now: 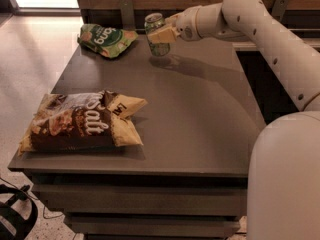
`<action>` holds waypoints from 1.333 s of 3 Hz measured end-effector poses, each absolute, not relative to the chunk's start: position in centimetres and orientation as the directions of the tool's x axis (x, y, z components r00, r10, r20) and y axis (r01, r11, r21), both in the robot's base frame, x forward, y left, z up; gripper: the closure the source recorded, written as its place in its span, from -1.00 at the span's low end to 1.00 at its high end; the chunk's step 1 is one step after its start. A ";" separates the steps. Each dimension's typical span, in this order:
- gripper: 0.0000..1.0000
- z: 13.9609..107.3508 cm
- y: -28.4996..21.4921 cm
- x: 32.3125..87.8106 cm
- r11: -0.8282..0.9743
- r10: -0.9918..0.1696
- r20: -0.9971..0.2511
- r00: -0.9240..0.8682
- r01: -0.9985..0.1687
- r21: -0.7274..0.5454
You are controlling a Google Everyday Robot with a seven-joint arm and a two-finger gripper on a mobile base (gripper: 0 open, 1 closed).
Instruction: Move green can near green rice chip bag
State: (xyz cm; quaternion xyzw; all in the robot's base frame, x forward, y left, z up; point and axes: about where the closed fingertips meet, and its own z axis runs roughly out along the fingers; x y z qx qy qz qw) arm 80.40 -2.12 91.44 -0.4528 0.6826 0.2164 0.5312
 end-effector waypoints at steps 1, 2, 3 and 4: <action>1.00 89.6 -0.9 80.6 0.483 -0.381 -0.923 -0.054 -0.863 -0.149; 1.00 88.6 -0.1 81.2 0.480 -0.348 -0.936 -0.059 -0.868 -0.124; 1.00 87.9 0.3 81.7 0.480 -0.316 -0.947 -0.061 -0.871 -0.105; 1.00 87.3 0.2 82.2 0.495 -0.274 -0.961 -0.049 -0.864 -0.097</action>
Offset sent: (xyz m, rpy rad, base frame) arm 0.0153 0.0216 -0.0376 0.0906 0.0501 0.0288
